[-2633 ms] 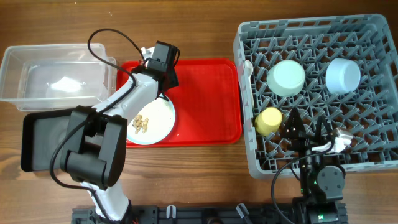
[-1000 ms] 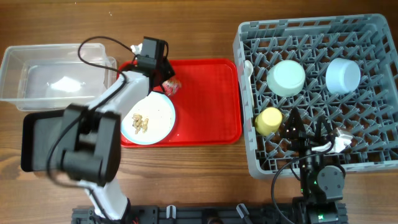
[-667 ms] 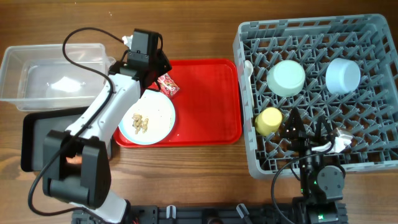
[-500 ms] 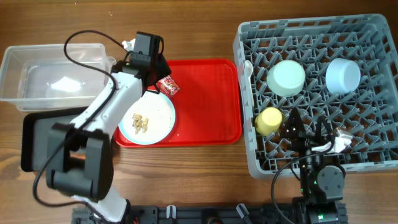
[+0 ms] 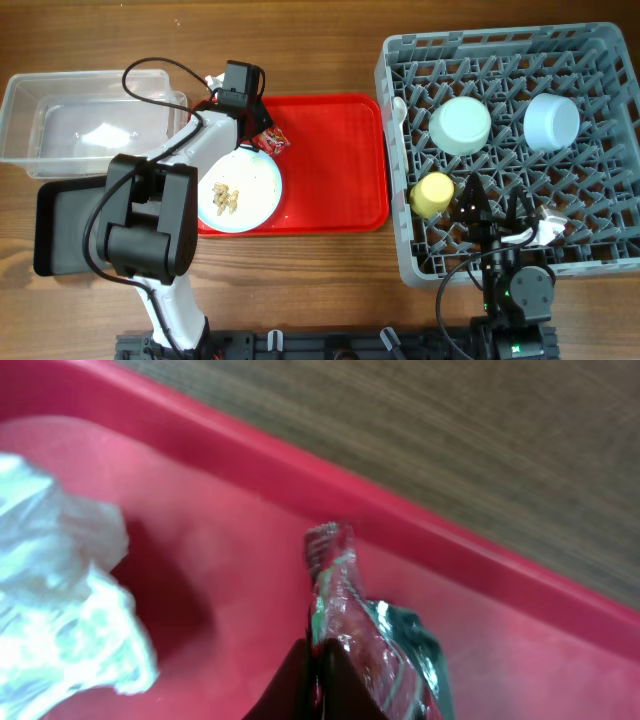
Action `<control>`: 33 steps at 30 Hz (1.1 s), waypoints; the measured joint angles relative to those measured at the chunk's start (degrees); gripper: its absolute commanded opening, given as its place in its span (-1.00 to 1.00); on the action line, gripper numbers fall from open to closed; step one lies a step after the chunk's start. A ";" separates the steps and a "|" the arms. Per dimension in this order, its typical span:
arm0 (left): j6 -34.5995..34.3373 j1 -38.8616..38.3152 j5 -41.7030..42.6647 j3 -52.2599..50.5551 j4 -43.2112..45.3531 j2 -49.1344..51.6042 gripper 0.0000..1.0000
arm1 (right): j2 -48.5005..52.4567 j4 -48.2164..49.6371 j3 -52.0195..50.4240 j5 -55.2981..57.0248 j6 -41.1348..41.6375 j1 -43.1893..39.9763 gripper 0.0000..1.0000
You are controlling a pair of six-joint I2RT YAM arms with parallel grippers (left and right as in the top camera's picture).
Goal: Sort waste into correct bins and load items into the dishwasher rack
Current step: 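Carry the wrapper left and drop it into the clear plastic bin, then grasp the white tissue on the red tray with the left gripper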
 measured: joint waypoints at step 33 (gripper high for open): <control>-0.50 27.12 6.73 1.05 -12.59 -23.23 0.17 | 0.00 0.00 0.00 0.00 0.00 0.00 0.99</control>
